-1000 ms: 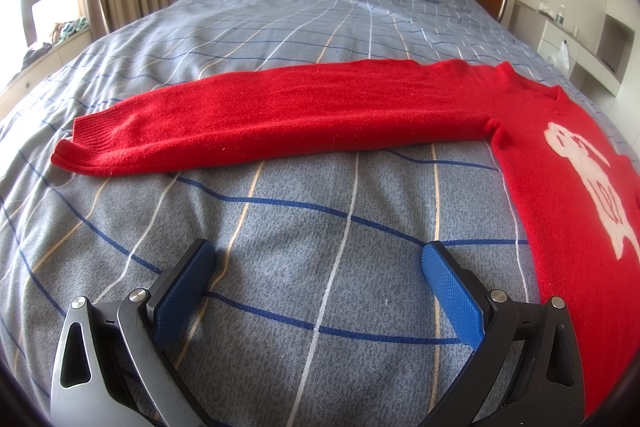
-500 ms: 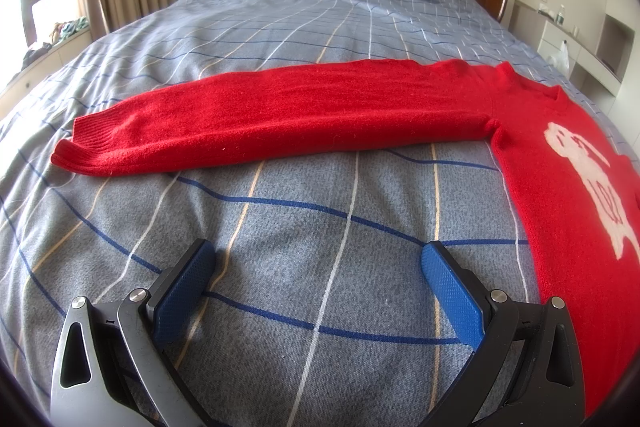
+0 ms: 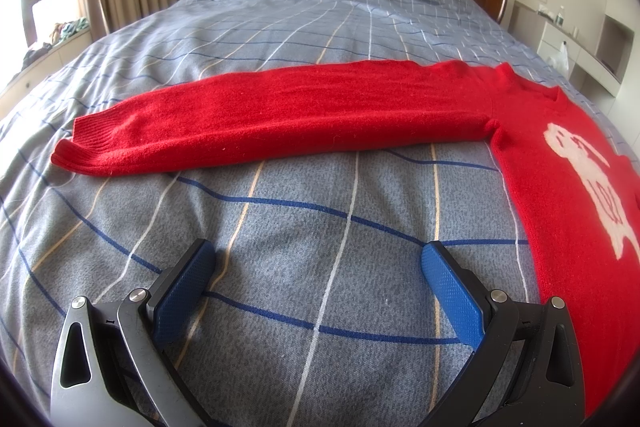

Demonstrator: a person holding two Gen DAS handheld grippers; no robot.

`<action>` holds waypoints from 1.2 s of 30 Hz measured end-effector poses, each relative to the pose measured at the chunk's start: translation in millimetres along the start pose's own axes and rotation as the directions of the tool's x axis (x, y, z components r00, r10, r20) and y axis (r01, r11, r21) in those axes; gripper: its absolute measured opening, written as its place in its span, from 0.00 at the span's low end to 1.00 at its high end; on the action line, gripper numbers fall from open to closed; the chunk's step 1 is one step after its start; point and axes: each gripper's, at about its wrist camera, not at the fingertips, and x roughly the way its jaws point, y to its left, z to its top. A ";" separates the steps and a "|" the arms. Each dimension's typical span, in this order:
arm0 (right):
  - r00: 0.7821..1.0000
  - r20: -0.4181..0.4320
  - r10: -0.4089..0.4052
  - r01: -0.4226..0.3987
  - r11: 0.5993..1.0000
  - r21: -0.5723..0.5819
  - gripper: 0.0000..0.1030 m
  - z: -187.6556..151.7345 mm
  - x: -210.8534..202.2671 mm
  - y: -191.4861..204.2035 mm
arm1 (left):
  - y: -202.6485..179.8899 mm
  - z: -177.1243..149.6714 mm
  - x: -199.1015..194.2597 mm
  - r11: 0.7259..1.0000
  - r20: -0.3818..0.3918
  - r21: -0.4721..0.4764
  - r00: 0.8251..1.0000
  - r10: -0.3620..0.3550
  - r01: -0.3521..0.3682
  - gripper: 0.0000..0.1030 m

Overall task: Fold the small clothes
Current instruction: 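Grasp the sweater sleeve cuff with the right gripper, then fold the held sleeve across the sweater body and open the right gripper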

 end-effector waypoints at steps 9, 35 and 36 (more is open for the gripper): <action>0.987 0.158 0.038 -0.132 0.754 0.643 0.74 75.1 -1.6 -202.5 | -0.3 0.4 1.0 1.000 -0.007 0.001 1.000 0.000 0.000 1.00; 0.978 0.098 0.186 -0.202 0.961 0.191 0.07 269.2 80.0 15.9 | 20.6 -53.6 -54.7 0.997 0.005 0.062 0.999 -0.038 0.038 1.00; 0.974 0.072 0.216 -0.224 0.963 0.148 0.07 269.5 92.6 46.9 | 19.6 -54.3 -53.7 0.997 0.011 0.070 0.999 -0.032 0.032 1.00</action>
